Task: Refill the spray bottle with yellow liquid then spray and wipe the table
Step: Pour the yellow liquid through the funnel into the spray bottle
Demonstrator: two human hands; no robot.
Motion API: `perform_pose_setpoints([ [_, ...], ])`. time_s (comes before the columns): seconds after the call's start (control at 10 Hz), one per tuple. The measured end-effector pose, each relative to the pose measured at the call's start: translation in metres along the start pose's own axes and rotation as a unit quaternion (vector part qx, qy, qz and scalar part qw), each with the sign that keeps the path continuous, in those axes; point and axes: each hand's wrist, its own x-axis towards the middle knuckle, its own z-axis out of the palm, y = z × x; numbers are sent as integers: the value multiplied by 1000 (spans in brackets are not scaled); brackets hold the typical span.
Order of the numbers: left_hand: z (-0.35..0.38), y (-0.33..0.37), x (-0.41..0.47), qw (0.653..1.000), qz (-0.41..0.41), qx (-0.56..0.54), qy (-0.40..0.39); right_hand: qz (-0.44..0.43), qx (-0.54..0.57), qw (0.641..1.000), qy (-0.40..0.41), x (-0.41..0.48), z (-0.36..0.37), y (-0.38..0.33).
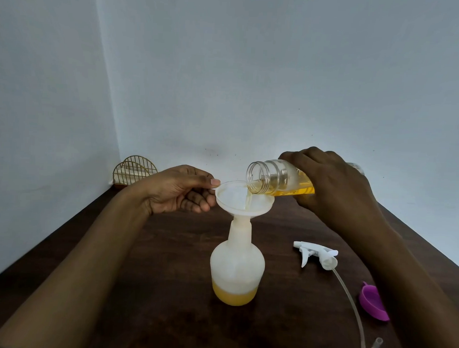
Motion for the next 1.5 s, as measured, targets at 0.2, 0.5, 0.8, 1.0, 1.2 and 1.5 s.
perform_pose_setpoints([
  [0.2, 0, 0, 0, 1000, -3, -2, -1, -3, 1, 1000, 3, 0, 0, 0],
  [0.5, 1, 0, 0, 1000, -2, -3, -3, -5, -4, 1000, 7, -1, 0, 0],
  [0.8, 1, 0, 0, 1000, -1, -2, -6, -7, -4, 1000, 8, -1, 1, 0],
  [1.0, 1, 0, 0, 1000, -3, -4, -4, -6, -2, 1000, 10, -1, 0, 0],
  [1.2, 0, 0, 0, 1000, -3, -3, -4, -7, 2, 1000, 8, 0, 0, -1],
  [1.5, 0, 1, 0, 1000, -3, -3, -2, -5, -6, 1000, 7, 0, -1, -1],
])
